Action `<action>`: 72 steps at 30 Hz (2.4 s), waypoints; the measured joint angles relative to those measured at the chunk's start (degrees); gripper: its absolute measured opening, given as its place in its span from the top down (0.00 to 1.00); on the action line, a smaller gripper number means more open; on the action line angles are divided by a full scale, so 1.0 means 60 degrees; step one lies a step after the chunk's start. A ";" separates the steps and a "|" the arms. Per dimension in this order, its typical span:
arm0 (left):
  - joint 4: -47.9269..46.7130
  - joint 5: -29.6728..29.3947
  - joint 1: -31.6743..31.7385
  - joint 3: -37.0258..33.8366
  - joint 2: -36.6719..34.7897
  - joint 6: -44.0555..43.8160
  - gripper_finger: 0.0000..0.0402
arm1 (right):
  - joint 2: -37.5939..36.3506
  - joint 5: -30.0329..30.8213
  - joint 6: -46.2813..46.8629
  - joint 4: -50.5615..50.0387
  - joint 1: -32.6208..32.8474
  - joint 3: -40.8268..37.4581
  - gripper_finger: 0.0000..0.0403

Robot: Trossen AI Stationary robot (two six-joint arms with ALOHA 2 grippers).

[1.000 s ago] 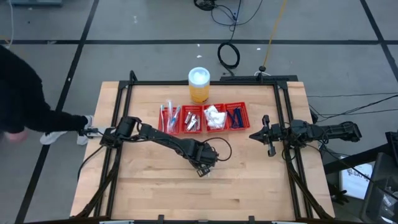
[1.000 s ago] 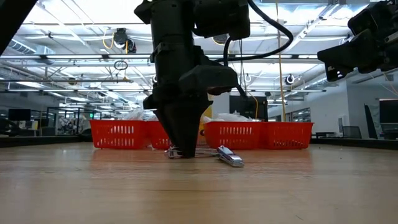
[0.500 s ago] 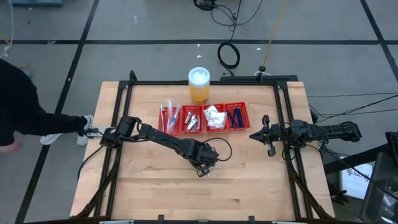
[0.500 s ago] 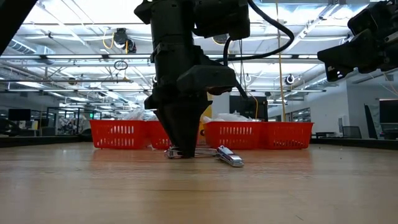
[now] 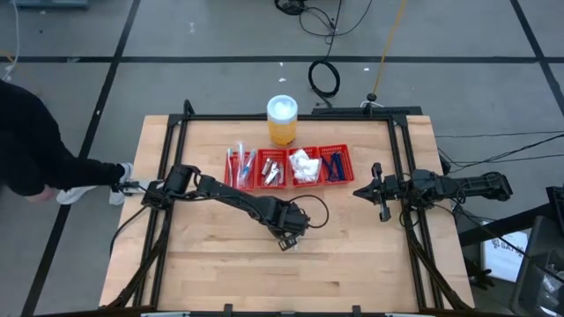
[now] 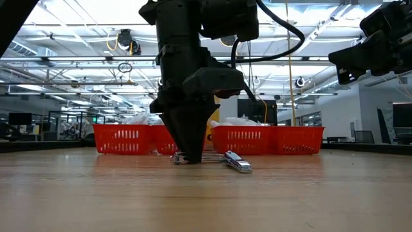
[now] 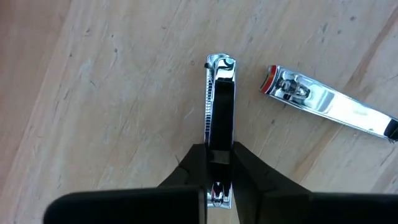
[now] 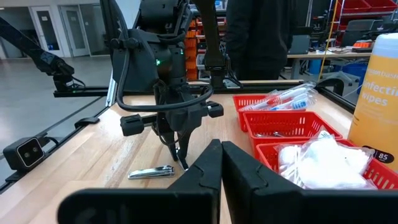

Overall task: Pick & Place Travel size toiletries
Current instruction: Put the silver nail clippers into the middle left red basket

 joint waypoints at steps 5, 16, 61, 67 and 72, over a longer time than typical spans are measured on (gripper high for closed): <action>0.0004 0.0004 0.0000 0.0000 0.0000 -0.0004 0.94 | 0.0000 0.0000 0.0000 0.0000 0.0002 0.0000 1.00; 0.0491 -0.0031 0.0011 -0.0018 0.0000 0.0489 0.94 | 0.0000 0.0000 0.0004 0.0000 -0.0002 0.0000 1.00; 0.6196 -0.3255 0.1609 -0.6274 -0.5974 0.0803 0.94 | -0.0004 0.0004 -0.0007 -0.0015 0.0002 0.0000 1.00; 0.6221 -0.3056 0.2616 -0.6277 -0.5974 0.0137 0.94 | -0.0001 0.0018 -0.0003 -0.0007 0.0002 0.0000 1.00; 0.6218 -0.2713 0.3205 -0.6277 -0.5974 -0.0129 0.94 | -0.0004 0.0025 0.0000 -0.0004 0.0000 0.0000 1.00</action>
